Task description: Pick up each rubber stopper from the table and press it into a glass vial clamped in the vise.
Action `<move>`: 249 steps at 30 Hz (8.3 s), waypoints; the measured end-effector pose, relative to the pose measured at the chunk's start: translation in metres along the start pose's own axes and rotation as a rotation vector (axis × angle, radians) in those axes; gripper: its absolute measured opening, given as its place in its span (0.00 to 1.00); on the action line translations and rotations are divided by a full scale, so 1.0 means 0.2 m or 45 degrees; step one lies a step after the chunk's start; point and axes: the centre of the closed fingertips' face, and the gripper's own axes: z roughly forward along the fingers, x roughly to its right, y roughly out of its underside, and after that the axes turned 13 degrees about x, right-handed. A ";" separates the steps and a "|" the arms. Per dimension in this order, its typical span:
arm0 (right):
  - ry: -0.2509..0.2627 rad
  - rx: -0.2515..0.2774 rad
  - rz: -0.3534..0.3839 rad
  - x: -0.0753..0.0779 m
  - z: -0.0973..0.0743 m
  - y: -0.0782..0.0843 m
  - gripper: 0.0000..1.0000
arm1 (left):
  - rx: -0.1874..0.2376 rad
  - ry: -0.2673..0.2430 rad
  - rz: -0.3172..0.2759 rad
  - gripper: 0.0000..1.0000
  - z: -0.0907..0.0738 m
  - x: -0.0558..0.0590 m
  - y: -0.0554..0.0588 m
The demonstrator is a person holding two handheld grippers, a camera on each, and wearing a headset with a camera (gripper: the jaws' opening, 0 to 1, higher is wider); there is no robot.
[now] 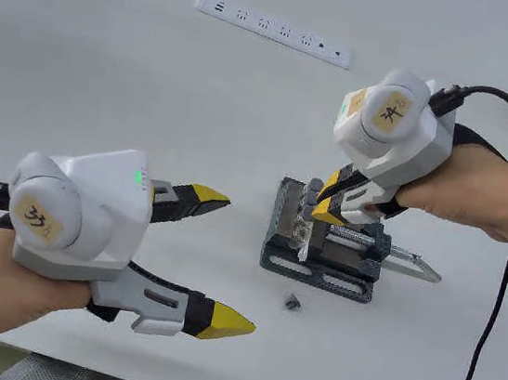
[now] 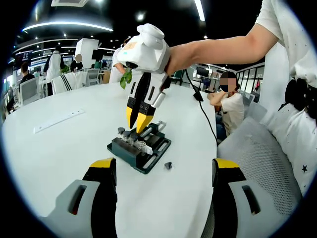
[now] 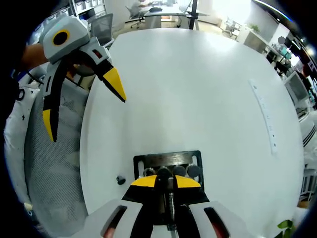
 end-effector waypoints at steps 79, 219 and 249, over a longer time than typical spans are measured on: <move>0.342 0.831 0.443 -0.52 -0.46 0.57 0.75 | -0.212 -0.158 0.105 0.41 0.25 0.02 0.25; -0.098 0.931 0.199 -0.68 -0.75 -0.10 0.20 | 0.030 0.342 0.196 0.04 0.30 0.48 -0.40; -0.233 0.785 -0.002 -0.78 -0.73 -0.15 0.08 | 0.019 0.446 0.269 0.04 0.26 0.55 -0.44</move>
